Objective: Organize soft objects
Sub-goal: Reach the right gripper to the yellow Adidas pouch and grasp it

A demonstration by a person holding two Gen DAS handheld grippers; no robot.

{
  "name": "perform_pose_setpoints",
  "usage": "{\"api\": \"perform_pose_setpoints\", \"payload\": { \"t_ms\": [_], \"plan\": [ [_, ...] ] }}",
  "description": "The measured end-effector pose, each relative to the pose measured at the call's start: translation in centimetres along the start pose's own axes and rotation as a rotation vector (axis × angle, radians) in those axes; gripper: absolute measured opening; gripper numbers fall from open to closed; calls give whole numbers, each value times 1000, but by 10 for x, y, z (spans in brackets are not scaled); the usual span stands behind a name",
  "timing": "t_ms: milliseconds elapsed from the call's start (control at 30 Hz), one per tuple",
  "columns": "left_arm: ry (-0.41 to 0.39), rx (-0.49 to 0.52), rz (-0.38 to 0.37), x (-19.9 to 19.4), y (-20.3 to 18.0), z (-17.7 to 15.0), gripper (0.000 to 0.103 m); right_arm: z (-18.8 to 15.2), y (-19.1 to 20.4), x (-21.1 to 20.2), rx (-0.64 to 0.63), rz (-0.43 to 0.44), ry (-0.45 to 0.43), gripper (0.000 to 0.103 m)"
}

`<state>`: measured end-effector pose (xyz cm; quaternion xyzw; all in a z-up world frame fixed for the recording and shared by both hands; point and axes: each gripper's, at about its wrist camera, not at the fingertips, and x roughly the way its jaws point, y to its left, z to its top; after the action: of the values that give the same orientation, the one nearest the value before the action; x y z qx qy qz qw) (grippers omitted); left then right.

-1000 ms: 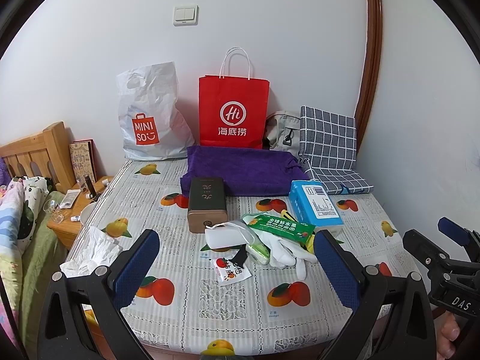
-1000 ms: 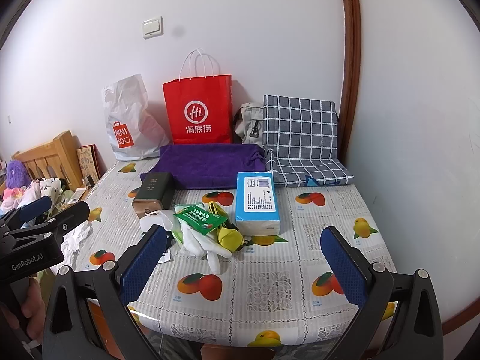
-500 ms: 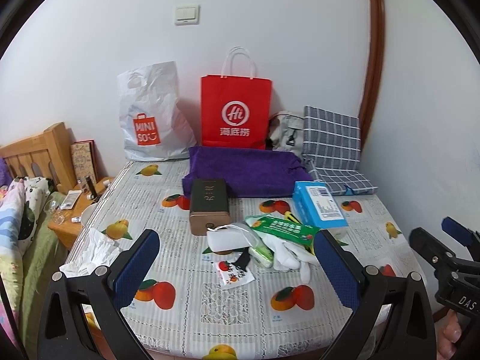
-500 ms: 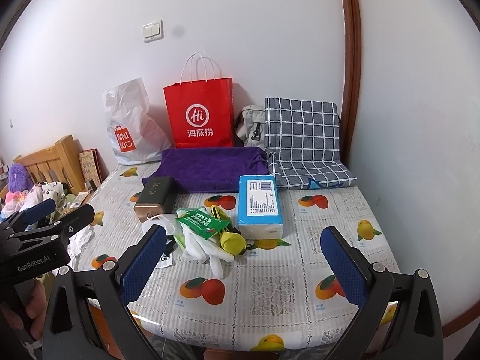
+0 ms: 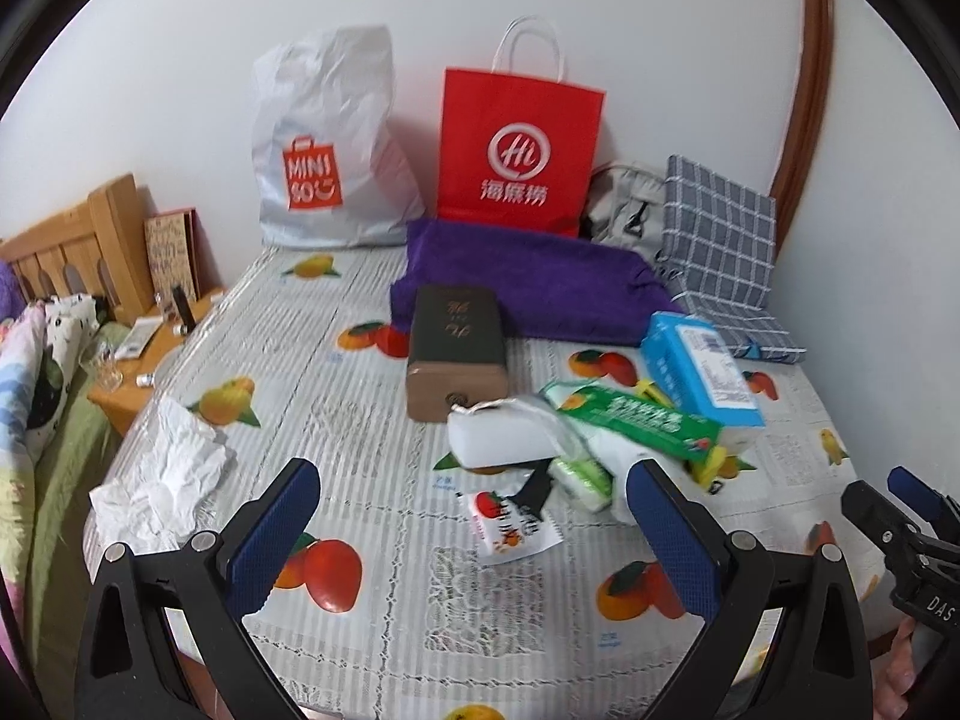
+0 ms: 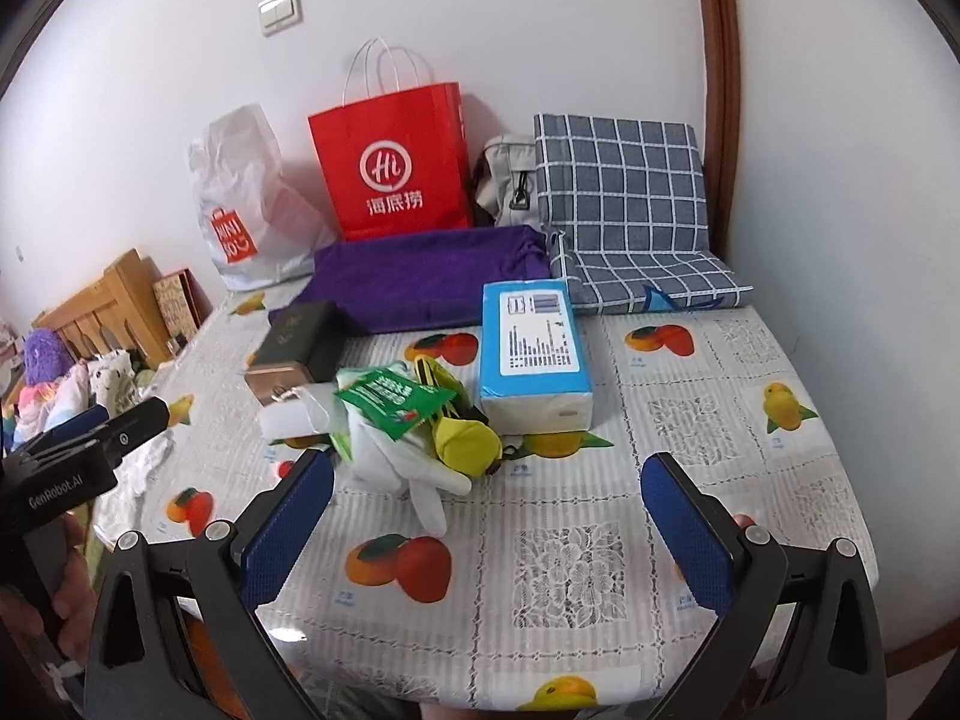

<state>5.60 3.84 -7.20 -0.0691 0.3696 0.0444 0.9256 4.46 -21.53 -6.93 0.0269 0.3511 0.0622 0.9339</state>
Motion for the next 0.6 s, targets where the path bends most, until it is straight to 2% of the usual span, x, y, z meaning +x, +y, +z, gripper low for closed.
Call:
{"api": "perform_pose_setpoints", "payload": {
  "t_ms": [133, 267, 433, 500, 600],
  "plan": [
    [39, -14, 7, 23, 8, -6, 102, -5, -4, 22, 15, -1, 34, 101],
    [81, -10, 9, 46, 10, -14, 102, -12, -11, 48, 45, 40, 80, 101],
    [141, 4, 18, 74, 10, -24, 102, -17, -13, 75, 29, 27, 115, 101],
    [169, 1, 14, 86, 12, -27, 101, -17, -14, 84, 17, 24, 120, 99],
    [188, -5, 6, 97, 15, -31, 101, -15, -13, 96, -10, 6, 104, 89]
  ]
}}
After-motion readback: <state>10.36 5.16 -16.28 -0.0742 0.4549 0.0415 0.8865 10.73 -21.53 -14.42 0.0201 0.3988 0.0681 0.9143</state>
